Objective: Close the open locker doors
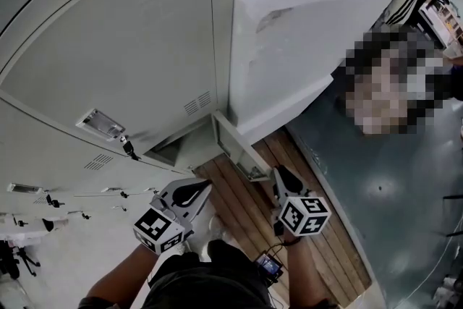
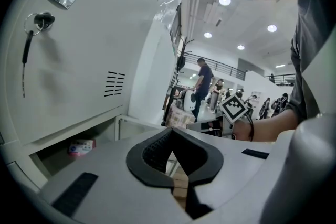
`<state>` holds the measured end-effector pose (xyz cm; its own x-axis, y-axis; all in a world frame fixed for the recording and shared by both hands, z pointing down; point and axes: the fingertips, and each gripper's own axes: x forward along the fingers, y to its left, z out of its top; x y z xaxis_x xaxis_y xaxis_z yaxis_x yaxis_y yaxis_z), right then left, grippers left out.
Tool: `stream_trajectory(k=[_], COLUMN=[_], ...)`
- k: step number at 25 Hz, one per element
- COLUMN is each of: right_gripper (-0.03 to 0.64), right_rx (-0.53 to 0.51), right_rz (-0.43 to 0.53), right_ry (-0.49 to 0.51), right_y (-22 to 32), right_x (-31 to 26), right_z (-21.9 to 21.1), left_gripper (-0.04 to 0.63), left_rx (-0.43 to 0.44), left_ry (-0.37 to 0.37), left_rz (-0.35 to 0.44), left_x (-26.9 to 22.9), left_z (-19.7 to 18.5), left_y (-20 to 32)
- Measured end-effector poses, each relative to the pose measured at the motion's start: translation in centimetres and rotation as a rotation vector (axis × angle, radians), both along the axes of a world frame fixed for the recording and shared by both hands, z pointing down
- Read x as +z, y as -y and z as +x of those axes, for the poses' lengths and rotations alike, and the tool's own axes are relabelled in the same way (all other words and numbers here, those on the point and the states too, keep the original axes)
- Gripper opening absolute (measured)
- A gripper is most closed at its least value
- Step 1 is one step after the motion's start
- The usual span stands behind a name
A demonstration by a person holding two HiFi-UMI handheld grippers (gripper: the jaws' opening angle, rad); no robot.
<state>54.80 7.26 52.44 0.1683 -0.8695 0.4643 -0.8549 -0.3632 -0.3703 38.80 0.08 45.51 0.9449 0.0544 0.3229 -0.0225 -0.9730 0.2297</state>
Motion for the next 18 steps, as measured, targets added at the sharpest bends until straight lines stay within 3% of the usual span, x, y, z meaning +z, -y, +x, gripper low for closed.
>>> stream_trajectory(k=[18], right_gripper=[0.032], right_rx=[-0.027], right_rz=[0.007], right_ry=[-0.004], right_y=[0.1], right_x=[0.2], right_z=[-2.1], left_gripper=[0.009], left_rx=[-0.069], left_ry=[0.007], left_rz=[0.002], left_x=[0.5], left_z=[-3.4], left_y=[0.2])
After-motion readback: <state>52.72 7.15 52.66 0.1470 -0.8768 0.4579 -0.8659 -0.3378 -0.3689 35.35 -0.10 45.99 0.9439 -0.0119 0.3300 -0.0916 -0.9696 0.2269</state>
